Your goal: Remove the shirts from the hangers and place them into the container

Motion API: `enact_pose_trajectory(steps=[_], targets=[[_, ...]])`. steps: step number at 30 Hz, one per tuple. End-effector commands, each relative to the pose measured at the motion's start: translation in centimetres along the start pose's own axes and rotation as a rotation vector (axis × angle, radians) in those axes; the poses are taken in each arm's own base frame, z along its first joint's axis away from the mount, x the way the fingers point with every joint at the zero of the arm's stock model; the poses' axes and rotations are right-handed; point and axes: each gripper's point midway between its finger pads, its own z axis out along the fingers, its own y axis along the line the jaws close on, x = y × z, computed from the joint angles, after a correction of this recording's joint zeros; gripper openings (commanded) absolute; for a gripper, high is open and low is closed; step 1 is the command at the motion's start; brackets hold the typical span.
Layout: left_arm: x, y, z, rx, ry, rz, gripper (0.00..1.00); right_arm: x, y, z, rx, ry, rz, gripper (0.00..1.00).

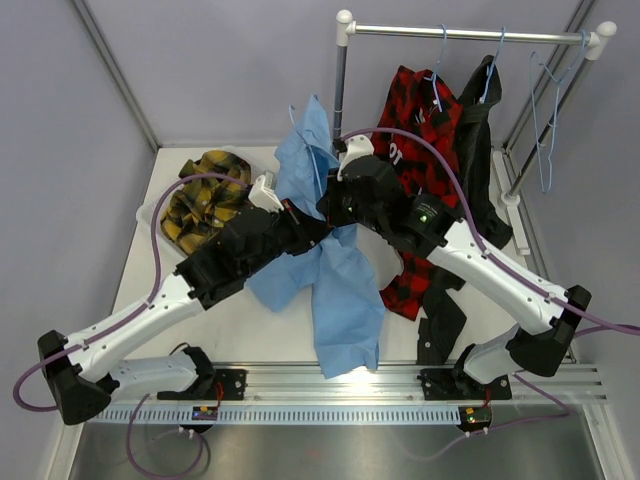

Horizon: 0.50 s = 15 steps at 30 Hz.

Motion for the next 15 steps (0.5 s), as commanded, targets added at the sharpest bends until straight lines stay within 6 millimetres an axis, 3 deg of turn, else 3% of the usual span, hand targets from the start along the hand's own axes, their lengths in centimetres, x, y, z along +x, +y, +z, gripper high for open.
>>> enact_pose_trajectory(steps=[1,3,9,11,14,15], targets=[[6.4,2.5,0.0,-0.044,0.207,0.112,0.00,-9.6,2.2,-1.8,-0.058,-0.306,0.090,0.00],[7.0,3.4,-0.2,-0.064,0.222,0.129,0.00,-10.0,1.8,-2.0,-0.046,-0.313,0.078,0.00],[5.1,4.2,-1.8,-0.096,0.151,0.180,0.00,-9.1,0.4,-2.9,-0.035,-0.309,0.056,0.00],[4.1,3.5,-2.1,-0.078,0.125,0.178,0.11,-8.3,0.5,-2.8,-0.050,-0.291,0.053,0.00],[3.2,2.3,-2.1,-0.056,0.105,0.173,0.20,-6.9,0.6,-2.4,-0.071,-0.259,0.064,0.00],[3.2,1.9,-2.1,-0.048,0.107,0.172,0.27,-6.4,0.6,-2.2,-0.077,-0.249,0.075,0.00]])
